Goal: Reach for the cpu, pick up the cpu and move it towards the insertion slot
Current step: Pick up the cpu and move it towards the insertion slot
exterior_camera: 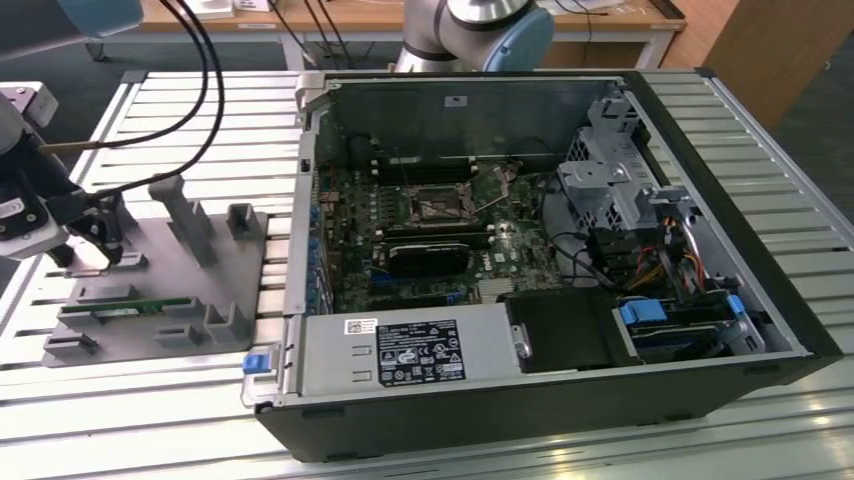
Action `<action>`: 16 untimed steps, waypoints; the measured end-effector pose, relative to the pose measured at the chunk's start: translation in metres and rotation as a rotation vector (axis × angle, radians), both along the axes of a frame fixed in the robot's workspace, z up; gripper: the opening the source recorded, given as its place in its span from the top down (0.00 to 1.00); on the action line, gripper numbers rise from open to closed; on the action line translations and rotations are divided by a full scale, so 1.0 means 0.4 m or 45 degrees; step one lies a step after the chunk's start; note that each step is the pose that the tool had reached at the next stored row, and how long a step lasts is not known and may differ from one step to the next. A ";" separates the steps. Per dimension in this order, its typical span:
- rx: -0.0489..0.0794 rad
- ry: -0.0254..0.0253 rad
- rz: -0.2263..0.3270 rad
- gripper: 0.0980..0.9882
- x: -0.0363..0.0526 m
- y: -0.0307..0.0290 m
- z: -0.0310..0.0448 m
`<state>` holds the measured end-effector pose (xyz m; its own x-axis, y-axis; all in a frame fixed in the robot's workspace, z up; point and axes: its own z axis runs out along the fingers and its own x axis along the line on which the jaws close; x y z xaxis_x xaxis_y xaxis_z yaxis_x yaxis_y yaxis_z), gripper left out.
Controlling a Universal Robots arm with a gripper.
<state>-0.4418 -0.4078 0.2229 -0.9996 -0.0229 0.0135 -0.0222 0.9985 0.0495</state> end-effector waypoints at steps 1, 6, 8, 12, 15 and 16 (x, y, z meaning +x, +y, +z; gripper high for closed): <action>0.000 0.0001 0.000 0.50 0.000 0.000 0.004; 0.000 0.0001 0.000 0.50 0.000 0.000 0.018; 0.000 0.0001 0.000 0.50 0.000 0.000 0.024; 0.000 0.0000 0.000 0.50 0.000 0.000 0.035; 0.000 0.0000 0.000 0.50 0.000 0.000 0.046; 0.000 0.0001 0.000 0.50 0.000 0.000 0.050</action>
<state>-0.4418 -0.4078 0.2427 -0.9996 -0.0228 0.0135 -0.0221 0.9985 0.0495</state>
